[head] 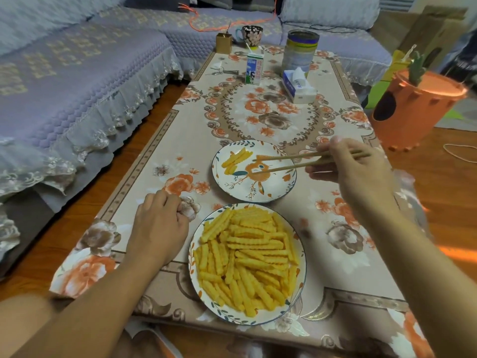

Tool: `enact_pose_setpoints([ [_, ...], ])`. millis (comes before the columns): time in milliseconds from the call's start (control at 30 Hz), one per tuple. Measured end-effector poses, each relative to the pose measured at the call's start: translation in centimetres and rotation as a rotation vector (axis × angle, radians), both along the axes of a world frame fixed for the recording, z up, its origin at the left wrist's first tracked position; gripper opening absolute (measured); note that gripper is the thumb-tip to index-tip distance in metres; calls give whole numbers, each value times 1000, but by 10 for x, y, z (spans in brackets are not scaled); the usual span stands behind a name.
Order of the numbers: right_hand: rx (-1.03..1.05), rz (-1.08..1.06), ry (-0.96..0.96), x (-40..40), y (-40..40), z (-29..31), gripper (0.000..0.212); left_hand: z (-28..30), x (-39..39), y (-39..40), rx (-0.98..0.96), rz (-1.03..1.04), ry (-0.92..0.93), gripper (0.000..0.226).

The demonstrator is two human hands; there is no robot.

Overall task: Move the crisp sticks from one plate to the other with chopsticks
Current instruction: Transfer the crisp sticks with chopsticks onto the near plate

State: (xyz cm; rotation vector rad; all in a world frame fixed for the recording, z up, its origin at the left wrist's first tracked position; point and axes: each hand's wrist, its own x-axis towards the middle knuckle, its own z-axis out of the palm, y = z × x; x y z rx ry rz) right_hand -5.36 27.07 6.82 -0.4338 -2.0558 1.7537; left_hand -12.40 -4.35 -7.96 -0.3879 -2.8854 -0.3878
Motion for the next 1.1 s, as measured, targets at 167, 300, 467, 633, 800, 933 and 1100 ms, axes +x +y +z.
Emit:
enact_pose_setpoints([
  [167, 75, 33, -12, -43, -29, -11, 38, 2, 1, 0, 7, -6, 2, 32],
  [300, 118, -9, 18, -54, -43, -15, 35, 3, 0, -1, -6, -6, -10, 34],
  [467, 188, -3, 23, -56, -53, -15, 31, 4, -1, -1, -21, -6, -20, 34],
  [633, 183, -45, 10, -57, -60, -14, 38, 4, -1, -2, -36, -14, -29, 37],
  [800, 174, -110, -11, -56, -61, -13, 48, 5, 0, -2, -37, -14, -39, 39],
  [933, 127, -159, -11, -52, -56, -6, 51, 4, 1, -3, -42, -16, -40, 40],
  [1100, 144, -157, 5, -53, -63, -2, 45, 5, 1, -2, -19, -11, -39, 39],
])
